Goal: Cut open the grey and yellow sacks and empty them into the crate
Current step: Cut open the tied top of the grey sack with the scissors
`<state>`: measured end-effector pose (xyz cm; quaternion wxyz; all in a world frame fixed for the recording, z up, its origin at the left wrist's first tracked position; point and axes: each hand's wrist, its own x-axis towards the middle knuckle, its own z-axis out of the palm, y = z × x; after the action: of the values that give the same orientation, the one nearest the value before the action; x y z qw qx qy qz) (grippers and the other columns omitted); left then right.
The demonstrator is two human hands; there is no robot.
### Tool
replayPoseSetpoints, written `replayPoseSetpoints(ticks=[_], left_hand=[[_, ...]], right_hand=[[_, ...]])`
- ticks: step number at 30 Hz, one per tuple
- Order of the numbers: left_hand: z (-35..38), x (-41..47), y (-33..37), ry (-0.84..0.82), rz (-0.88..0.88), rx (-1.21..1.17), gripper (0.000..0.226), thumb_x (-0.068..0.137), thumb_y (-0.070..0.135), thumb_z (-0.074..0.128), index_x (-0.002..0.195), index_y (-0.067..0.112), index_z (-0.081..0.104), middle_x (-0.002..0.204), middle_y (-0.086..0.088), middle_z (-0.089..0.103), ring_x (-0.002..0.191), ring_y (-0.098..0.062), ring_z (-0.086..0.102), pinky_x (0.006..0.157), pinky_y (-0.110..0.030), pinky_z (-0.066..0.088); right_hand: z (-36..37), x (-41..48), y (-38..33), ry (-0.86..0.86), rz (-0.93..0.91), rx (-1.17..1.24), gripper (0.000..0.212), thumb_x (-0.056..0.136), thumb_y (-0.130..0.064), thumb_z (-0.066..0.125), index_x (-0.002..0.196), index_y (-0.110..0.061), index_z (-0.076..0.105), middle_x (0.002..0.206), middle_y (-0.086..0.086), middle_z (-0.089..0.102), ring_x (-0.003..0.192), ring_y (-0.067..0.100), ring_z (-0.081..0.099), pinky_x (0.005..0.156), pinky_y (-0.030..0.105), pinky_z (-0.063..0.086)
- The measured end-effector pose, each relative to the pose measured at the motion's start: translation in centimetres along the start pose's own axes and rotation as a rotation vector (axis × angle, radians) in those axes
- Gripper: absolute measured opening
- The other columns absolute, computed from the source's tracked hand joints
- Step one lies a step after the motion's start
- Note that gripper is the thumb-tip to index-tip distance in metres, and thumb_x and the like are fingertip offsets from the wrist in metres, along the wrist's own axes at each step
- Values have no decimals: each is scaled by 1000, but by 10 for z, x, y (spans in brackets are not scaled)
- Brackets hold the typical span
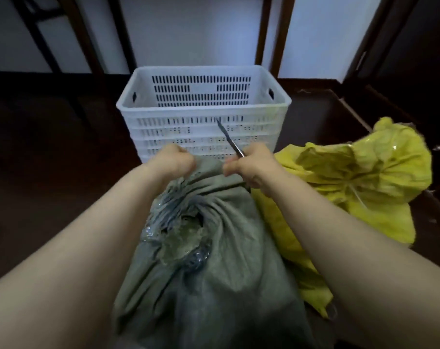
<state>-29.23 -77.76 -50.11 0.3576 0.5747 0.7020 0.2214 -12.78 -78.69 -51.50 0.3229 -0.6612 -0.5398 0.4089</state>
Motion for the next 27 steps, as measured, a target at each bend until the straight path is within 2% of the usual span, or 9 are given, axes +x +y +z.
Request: replayPoseSetpoints(ticks=[3,8,11,13,14,18,20,22,27], left_hand=[[0,-5,-51,-242,-98,252,77,67,29,82,133,8,48,130,-9,52,116,-25,50,89,-27,38],[8,-5,-101,-277,-170,443,131,49,61,82,150,12,16,157,-11,18,143,-29,20,113,-38,26],[-1,-2,-115,-217,-272,-13,82,68,57,70,137,22,41,148,-6,34,124,-25,42,91,-38,42],[-11,-4,-125,-189,-330,-254,30,78,40,60,106,29,57,130,-1,47,98,-13,49,78,-33,44],[-17,-4,-131,-209,-323,-241,24,78,31,60,102,31,58,123,1,48,92,-10,47,74,-31,45],[-20,-4,-142,-210,-262,-106,77,69,17,78,137,17,42,117,-7,55,90,-17,54,61,-27,43],[-22,-3,-133,-58,-253,-195,73,63,20,84,127,6,50,107,-9,60,79,-16,54,54,-27,37],[-28,2,-121,52,-247,-372,67,59,25,84,116,5,55,100,-7,63,78,-16,56,56,-28,38],[-55,14,-95,103,-248,-945,48,73,24,76,112,4,58,89,-5,68,72,-18,68,54,-32,56]], right_hand=[[29,-1,16,-90,26,-111,15,72,-3,77,82,-8,67,40,-7,50,33,4,41,30,14,27],[63,3,26,-218,16,-229,37,63,-16,88,91,-9,64,61,-4,52,53,9,47,42,14,38],[79,8,31,-164,-9,-337,29,63,-12,86,85,-8,68,71,0,61,72,16,59,71,28,50],[80,14,33,-33,-37,-280,13,65,-5,77,71,-12,67,73,4,66,77,23,64,77,35,54],[79,18,32,28,-46,-220,15,64,-3,75,64,-15,66,73,6,68,78,25,65,79,39,56],[75,22,26,86,-81,-157,20,60,-2,75,57,-18,64,63,1,65,66,22,64,71,37,57],[74,17,19,40,-65,-120,10,66,-13,77,66,-15,67,68,4,67,50,13,60,48,27,51],[72,10,7,-61,21,23,30,68,-37,81,77,-11,67,75,6,70,28,2,44,31,15,32],[56,-8,-25,-332,7,63,89,32,-77,72,95,-15,65,89,7,71,28,3,29,33,12,24]])
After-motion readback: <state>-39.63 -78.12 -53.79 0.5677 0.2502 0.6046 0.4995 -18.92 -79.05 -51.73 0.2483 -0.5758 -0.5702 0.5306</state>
